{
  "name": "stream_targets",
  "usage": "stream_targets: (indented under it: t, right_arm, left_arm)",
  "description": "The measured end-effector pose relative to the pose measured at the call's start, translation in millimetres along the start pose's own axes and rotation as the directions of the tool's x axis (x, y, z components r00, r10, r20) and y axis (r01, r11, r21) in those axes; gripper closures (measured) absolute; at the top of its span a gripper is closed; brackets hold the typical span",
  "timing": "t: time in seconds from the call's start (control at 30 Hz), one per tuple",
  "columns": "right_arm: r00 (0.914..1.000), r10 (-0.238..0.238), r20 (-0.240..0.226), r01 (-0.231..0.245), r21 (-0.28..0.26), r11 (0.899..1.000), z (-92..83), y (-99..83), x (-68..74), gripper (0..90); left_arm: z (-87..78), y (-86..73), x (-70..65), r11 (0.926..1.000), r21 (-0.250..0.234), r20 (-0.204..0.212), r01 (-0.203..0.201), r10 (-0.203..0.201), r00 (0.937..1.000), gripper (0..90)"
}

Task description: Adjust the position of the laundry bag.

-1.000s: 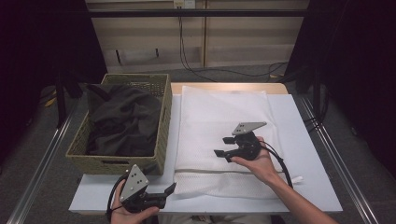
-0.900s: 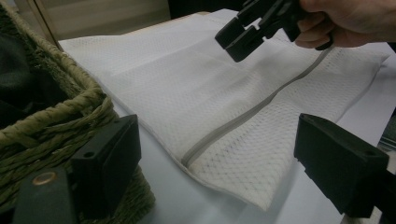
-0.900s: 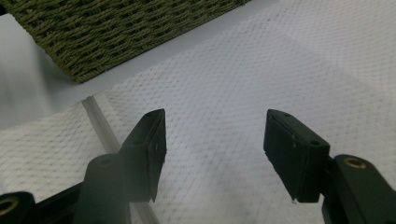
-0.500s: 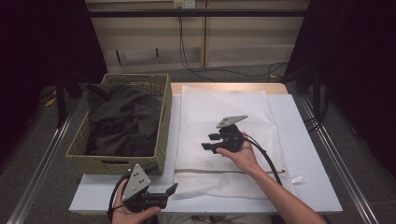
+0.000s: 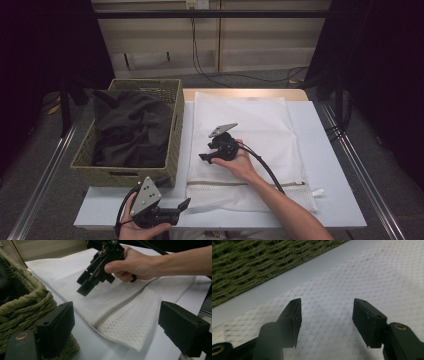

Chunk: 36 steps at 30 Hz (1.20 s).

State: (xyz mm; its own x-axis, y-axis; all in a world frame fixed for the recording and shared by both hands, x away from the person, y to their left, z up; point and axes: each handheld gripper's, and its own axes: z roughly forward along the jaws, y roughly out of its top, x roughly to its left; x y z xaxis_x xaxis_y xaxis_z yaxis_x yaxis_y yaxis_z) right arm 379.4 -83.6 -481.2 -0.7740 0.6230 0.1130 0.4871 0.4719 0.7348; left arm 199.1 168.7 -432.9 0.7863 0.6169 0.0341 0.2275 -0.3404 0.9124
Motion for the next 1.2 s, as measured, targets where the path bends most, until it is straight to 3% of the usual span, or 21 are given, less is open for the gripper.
stream_targets:
  t: [0.27,0.33,0.37,0.57,0.8,0.93,0.97,1.0,1.2]
  right_arm:
    - [0.9999,-0.003,0.014,0.002,0.011,1.000,15.7,7.4,2.2,41.5]
    - [0.9998,0.001,0.018,-0.002,0.027,1.000,19.2,11.7,2.4,41.6]
    - [0.9996,-0.006,0.029,0.005,0.032,0.999,21.1,14.2,2.5,42.5]
    - [0.9991,-0.030,0.030,0.027,0.072,0.997,33.9,28.5,7.2,38.9]
    - [0.9987,-0.025,0.046,0.022,0.064,0.998,42.0,34.8,9.4,41.5]
    - [0.9970,-0.043,0.063,0.039,0.066,0.997,44.8,36.3,12.8,50.4]
    - [0.9972,-0.042,0.062,0.038,0.066,0.997,45.1,37.4,12.8,59.6]
    - [0.9972,-0.042,0.062,0.038,0.066,0.997,45.1,37.4,12.8,59.6]
    - [0.9981,0.014,0.061,-0.017,0.044,0.999,44.4,36.6,7.6,81.1]
  left_arm:
    - [0.6,-0.2,-2.1,1.0000,0.002,0.010,-0.005,0.005,0.9999,13.5]
    - [1.0,-0.5,-2.0,0.9997,0.023,0.007,-0.012,0.012,0.9999,13.3]
    - [2.5,-1.1,-2.7,0.9999,0.015,0.018,-0.002,0.001,0.9998,13.3]
    - [1.7,-0.6,-4.1,0.9994,0.023,0.022,-0.024,0.024,0.9995,13.3]
    - [1.2,-1.0,-5.1,0.9995,0.028,0.034,-0.017,0.016,0.9993,13.1]
    - [1.3,-1.0,-4.8,0.9994,0.028,0.031,-0.019,0.018,0.9994,13.2]
    - [1.3,-0.9,-4.7,0.9995,0.027,0.028,-0.016,0.015,0.9995,13.1]
    - [1.2,-0.9,-4.7,0.9995,0.027,0.026,-0.018,0.018,0.9995,13.1]
    - [2.6,-0.7,-6.4,0.9987,0.034,0.024,-0.039,0.038,0.9990,13.1]
